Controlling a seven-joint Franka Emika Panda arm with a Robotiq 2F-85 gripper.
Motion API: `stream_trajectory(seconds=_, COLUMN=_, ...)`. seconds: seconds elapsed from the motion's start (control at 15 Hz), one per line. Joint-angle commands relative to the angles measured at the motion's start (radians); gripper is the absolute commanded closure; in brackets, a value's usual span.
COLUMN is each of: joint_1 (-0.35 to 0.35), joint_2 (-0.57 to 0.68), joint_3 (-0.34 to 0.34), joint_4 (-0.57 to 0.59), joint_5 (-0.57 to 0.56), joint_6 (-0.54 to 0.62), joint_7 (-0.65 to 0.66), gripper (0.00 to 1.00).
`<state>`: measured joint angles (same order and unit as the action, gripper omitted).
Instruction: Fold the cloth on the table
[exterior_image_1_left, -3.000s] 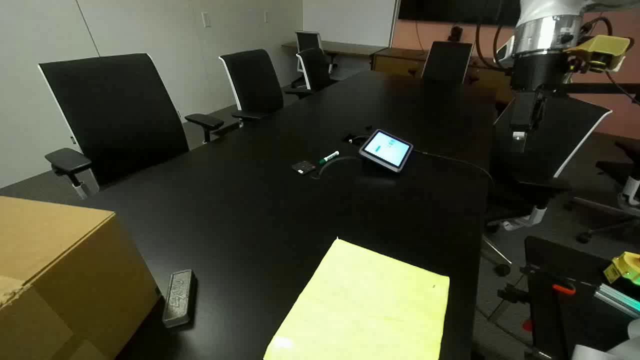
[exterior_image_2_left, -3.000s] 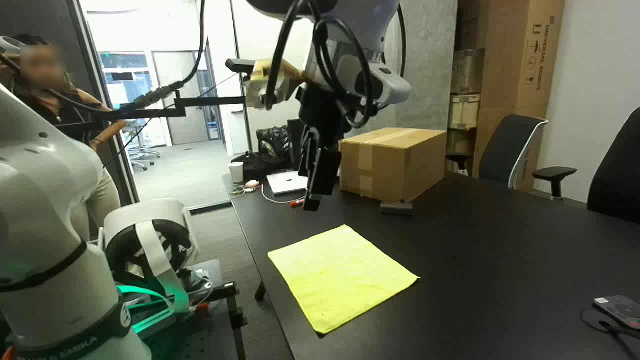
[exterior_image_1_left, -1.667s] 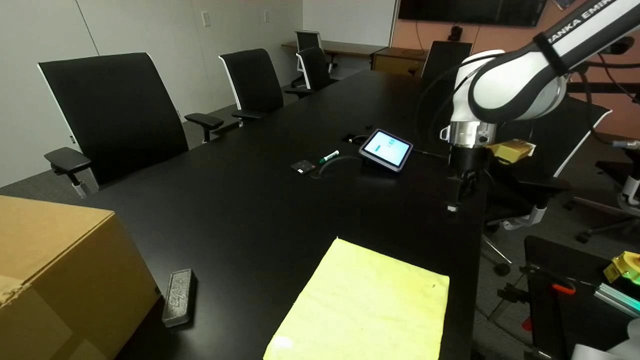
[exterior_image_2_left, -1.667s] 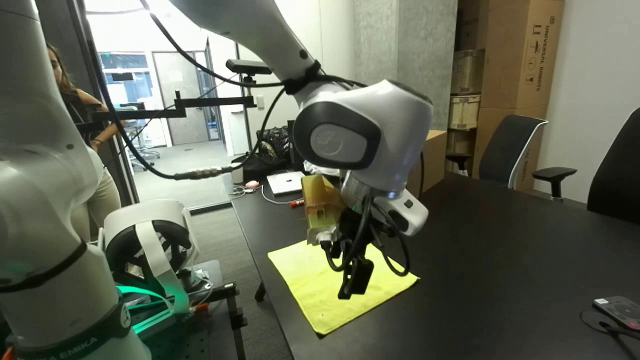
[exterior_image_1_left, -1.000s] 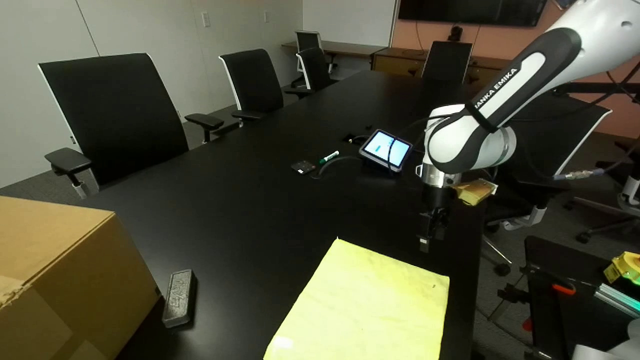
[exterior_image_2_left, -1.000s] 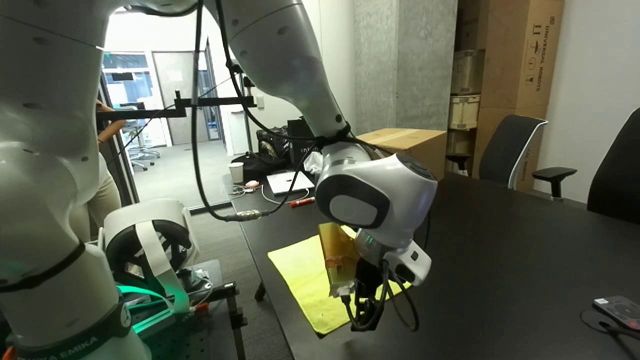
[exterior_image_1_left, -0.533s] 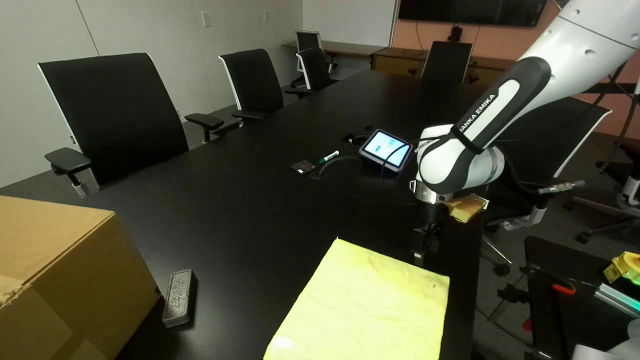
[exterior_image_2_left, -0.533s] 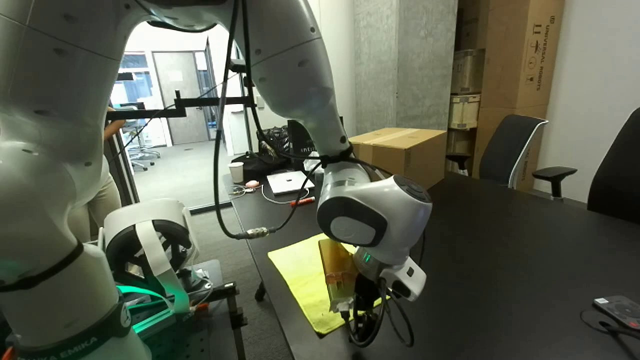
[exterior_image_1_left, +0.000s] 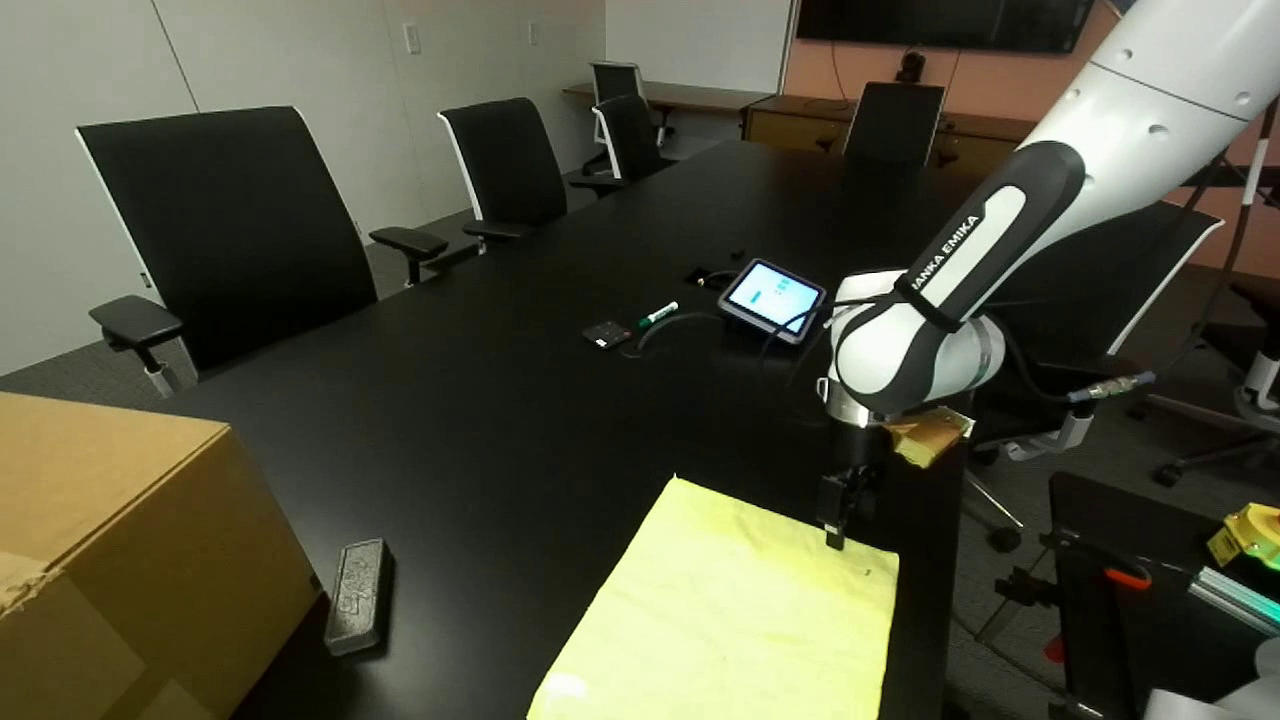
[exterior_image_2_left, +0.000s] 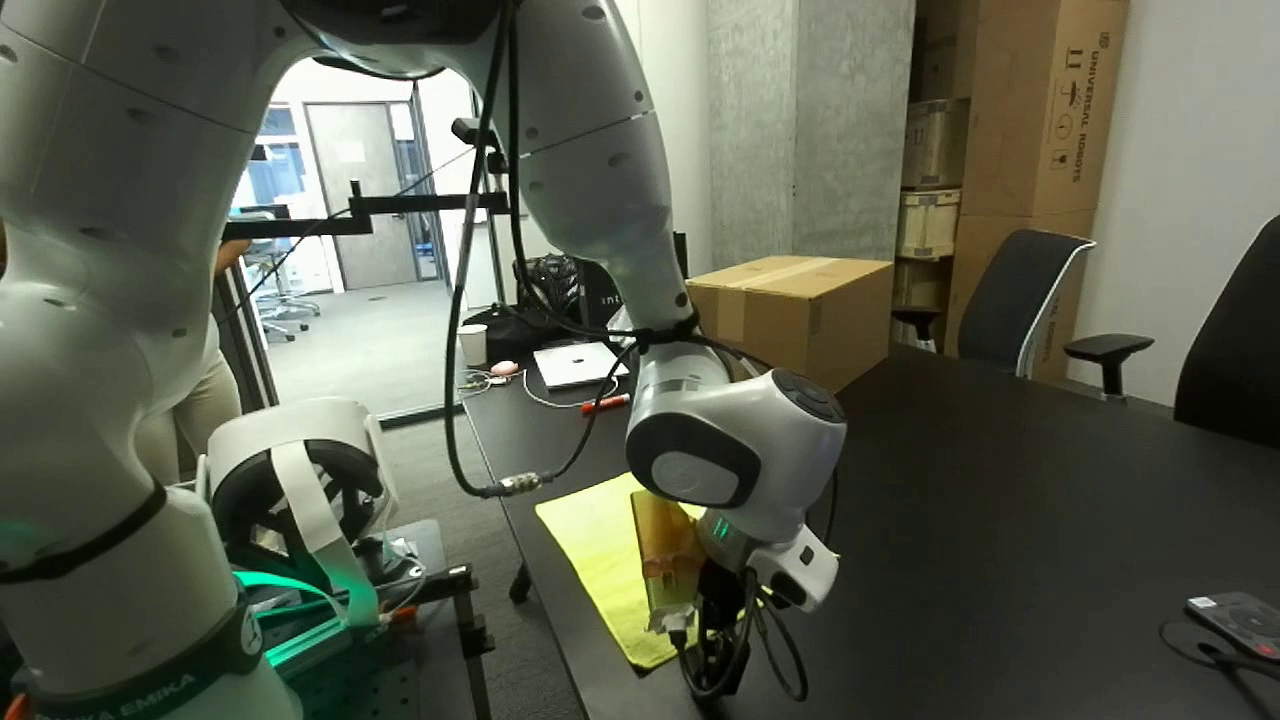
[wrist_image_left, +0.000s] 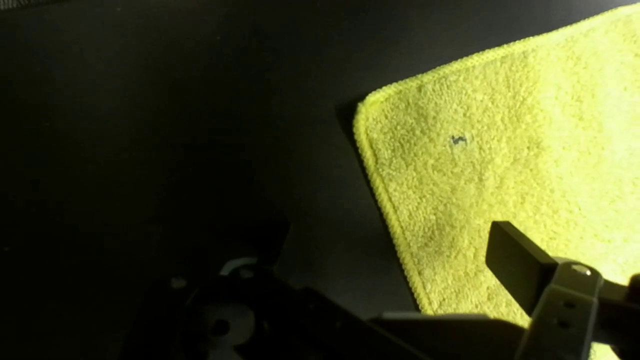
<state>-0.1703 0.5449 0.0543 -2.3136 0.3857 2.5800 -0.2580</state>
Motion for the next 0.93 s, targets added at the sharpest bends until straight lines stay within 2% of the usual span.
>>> stream_trajectory(seconds=0.0, joint_1=-0.031, joint_2=0.004, joint_3=0.047, joint_4=-0.010, joint_5=0.019, joint_6=0.011, joint_7=-0.004, gripper=0.00)
stream_trajectory(seconds=0.87, joint_1=-0.052, joint_2=0.007, joint_3=0.135, joint_4=-0.060, joint_5=0.055, joint_6=-0.012, joint_7=-0.028, gripper=0.00)
